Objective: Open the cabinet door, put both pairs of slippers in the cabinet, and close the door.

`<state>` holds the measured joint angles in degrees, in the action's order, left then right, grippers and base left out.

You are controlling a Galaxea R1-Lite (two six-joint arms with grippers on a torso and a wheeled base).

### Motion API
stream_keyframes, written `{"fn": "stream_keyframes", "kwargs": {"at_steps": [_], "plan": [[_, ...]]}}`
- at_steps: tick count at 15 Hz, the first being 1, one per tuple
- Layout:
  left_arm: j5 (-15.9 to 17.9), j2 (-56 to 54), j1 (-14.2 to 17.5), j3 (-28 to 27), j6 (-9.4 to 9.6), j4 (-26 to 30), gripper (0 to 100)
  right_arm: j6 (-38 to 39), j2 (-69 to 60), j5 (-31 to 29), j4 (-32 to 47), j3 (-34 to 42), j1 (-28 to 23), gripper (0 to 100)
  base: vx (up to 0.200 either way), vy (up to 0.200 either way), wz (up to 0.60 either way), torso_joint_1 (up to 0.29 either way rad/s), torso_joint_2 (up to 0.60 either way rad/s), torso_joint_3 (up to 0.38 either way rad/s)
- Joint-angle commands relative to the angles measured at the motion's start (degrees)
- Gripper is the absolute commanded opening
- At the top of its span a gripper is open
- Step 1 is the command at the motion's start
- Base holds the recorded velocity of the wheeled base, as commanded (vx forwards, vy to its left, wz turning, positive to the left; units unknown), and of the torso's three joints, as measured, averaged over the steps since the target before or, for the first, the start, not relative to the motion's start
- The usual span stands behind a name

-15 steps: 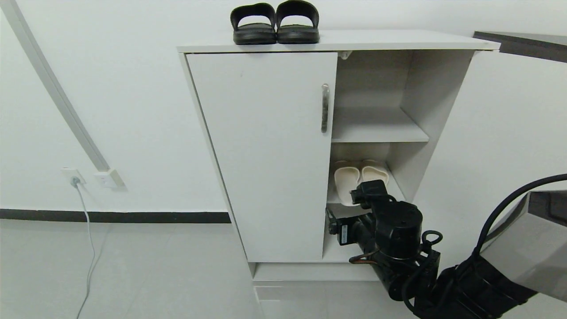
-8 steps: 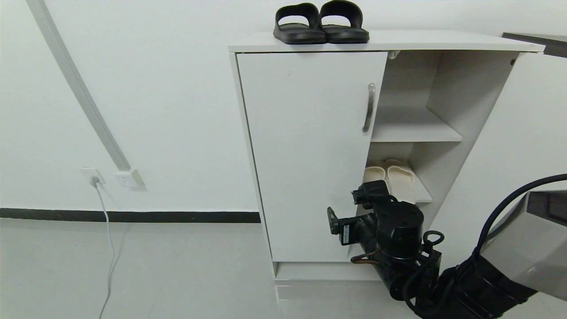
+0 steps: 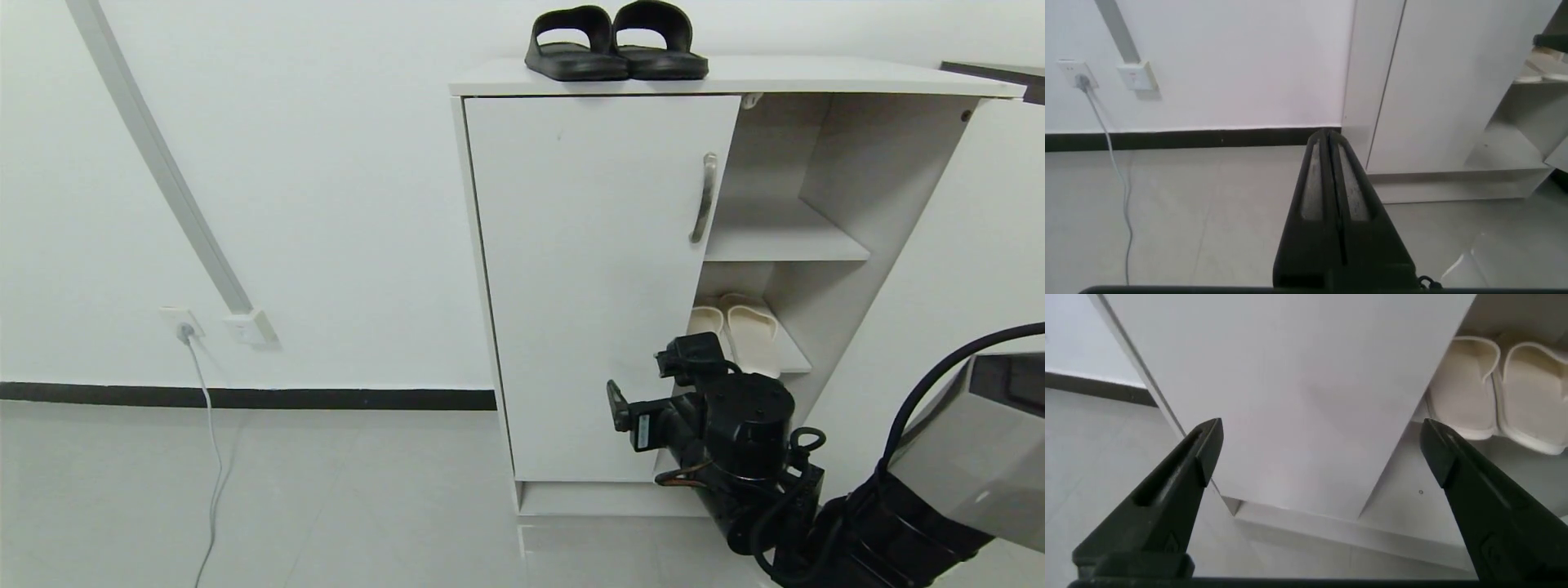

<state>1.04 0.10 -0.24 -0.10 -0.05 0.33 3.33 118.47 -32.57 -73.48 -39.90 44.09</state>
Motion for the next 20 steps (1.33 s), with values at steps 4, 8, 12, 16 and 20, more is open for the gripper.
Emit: {"fn": "stream_keyframes", "kwargs": {"at_steps": [4, 8, 12, 16, 20], "plan": [[0.02, 0.08, 0.07, 0.01, -0.04, 0.02, 0, -0.43, 0.10, -0.03, -0.17, 0.44, -0.06, 100, 0.000, 0.000, 0.00, 0.000, 0.00, 0.000], [0.02, 0.08, 0.07, 0.01, -0.04, 0.02, 0, -0.52, 0.18, -0.03, -0.26, 0.79, -0.06, 100, 0.000, 0.000, 0.00, 0.000, 0.00, 0.000], [0.02, 0.08, 0.07, 0.01, -0.13, 0.02, 0, -0.87, 0.27, -0.03, -0.26, 0.79, -0.06, 100, 0.000, 0.000, 0.00, 0.000, -0.10, -0.120], [-0.77, 0.08, 0.07, 0.01, -0.30, 0.02, 0, -0.95, 0.27, -0.03, -0.26, 0.79, -0.06, 100, 0.000, 0.000, 0.00, 0.018, -0.40, -0.366], [-0.68, 0.08, 0.07, 0.01, -0.30, 0.02, 0, -0.95, 0.36, -0.03, -0.26, 0.79, -0.06, 100, 0.000, 0.000, 0.00, 0.079, -0.47, -0.360]]}}
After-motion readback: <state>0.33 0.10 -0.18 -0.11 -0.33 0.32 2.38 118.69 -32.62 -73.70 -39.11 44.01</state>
